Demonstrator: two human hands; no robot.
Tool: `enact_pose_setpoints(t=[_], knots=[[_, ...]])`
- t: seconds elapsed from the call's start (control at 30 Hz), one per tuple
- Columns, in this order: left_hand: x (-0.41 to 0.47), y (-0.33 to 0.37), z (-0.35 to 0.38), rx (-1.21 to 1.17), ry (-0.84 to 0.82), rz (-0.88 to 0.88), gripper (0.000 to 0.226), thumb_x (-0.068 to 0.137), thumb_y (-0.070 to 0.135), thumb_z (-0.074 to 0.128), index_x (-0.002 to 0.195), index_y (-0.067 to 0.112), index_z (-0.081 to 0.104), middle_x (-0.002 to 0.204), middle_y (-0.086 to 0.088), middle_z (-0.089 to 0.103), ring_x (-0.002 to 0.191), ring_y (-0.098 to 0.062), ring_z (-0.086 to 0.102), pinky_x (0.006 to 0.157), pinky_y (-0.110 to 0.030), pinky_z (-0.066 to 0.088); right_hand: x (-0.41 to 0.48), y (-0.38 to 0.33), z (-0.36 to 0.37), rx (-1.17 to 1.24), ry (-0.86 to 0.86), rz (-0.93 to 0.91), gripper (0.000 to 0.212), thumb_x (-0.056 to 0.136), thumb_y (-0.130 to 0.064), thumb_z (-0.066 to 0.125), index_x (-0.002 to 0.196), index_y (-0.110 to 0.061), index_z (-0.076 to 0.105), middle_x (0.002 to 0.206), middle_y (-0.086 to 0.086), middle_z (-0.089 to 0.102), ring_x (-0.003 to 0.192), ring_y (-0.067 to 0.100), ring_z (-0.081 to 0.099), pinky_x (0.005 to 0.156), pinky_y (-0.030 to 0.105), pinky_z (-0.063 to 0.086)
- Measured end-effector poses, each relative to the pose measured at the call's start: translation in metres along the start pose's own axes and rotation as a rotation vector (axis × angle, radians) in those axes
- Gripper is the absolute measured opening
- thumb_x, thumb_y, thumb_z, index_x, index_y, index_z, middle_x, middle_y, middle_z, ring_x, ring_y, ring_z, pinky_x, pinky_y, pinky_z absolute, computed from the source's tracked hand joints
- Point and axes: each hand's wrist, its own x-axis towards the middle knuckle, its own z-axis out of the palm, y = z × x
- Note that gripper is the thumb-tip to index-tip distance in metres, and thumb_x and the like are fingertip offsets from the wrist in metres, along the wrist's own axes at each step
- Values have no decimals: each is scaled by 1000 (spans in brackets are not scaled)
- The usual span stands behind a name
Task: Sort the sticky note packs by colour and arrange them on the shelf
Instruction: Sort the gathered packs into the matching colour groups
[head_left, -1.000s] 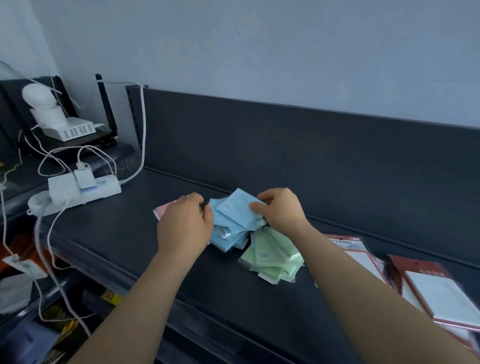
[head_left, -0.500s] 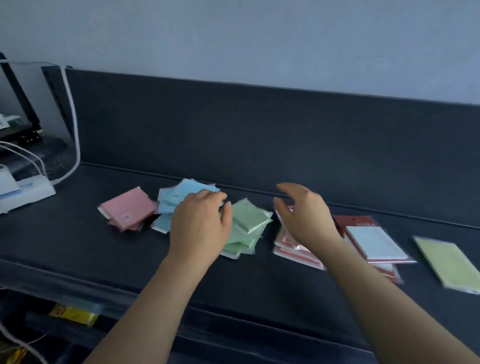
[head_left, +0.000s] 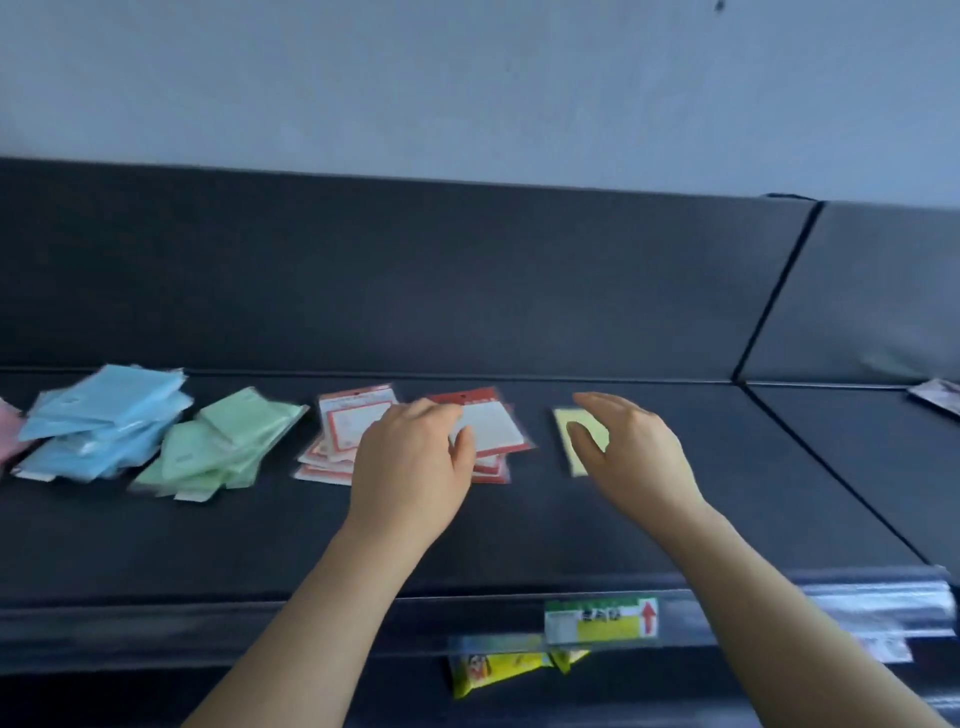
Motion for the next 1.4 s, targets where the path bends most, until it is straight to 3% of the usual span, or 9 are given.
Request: enact_pose_setpoints(t=[0.13, 0.23, 0.37, 0.7, 0.87, 0.97, 1.1, 1.27, 1.4], knots=[[-6, 75, 29, -87, -29, -2, 28, 95, 29, 52, 113, 16, 69, 110, 0, 70, 100, -21, 61, 82, -33, 49, -19, 75, -39, -18, 18, 50, 38, 97, -30, 51, 131, -17, 57, 136, -4, 56, 124, 17, 50, 96, 29, 41], [-7, 129, 55, -110, -53, 32, 29, 96, 30, 48, 112, 16, 68, 109, 1, 68, 98, -19, 60, 81, -32, 50, -33, 130, -66, -34, 34, 92, 41, 97, -32, 51, 136, -20, 53, 140, -6, 52, 128, 15, 48, 97, 27, 39], [-3, 192, 89, -153, -90, 22, 34, 97, 35, 47, 123, 22, 63, 117, 6, 65, 112, -16, 57, 85, -28, 44, -48, 194, -95, -45, 53, 160, 40, 97, -31, 51, 135, -19, 54, 138, -5, 54, 123, 18, 52, 93, 28, 41], [49, 303, 172, -222, -239, 81, 31, 97, 34, 47, 121, 22, 62, 102, 7, 62, 96, -16, 56, 75, -28, 44, -23, 331, -145, -69, 123, 311, 39, 95, -29, 53, 133, -19, 57, 138, -2, 55, 125, 21, 50, 97, 29, 38], [86, 350, 217, -247, -292, 107, 32, 97, 35, 47, 122, 21, 62, 104, 6, 61, 96, -15, 56, 74, -27, 43, 3, 390, -168, -68, 169, 404, 37, 93, -28, 55, 128, -18, 60, 130, 4, 62, 119, 26, 55, 90, 32, 42], [106, 378, 239, -249, -321, 140, 34, 98, 35, 45, 125, 20, 59, 107, 5, 61, 99, -16, 56, 76, -28, 45, 18, 429, -183, -43, 202, 457, 33, 92, -32, 50, 117, -18, 67, 117, 10, 67, 108, 30, 59, 78, 32, 40], [124, 414, 264, -235, -339, 153, 33, 98, 35, 45, 125, 21, 59, 106, 5, 62, 101, -16, 55, 78, -29, 45, 35, 482, -201, 36, 211, 605, 35, 94, -31, 53, 123, -15, 64, 123, 13, 64, 115, 31, 55, 88, 34, 43], [139, 450, 299, -210, -328, 108, 25, 97, 32, 47, 110, 18, 63, 97, 4, 63, 91, -17, 55, 73, -31, 47, 65, 551, -213, 82, 122, 675, 53, 89, -39, 62, 133, -13, 53, 131, 8, 59, 120, 26, 53, 92, 33, 41], [144, 479, 319, -187, -306, 14, 24, 97, 30, 48, 106, 16, 64, 94, 4, 66, 90, -19, 57, 72, -31, 48, 90, 591, -216, 132, -126, 633, 85, 66, -62, 76, 131, -15, 49, 125, 5, 58, 108, 25, 57, 74, 31, 46]])
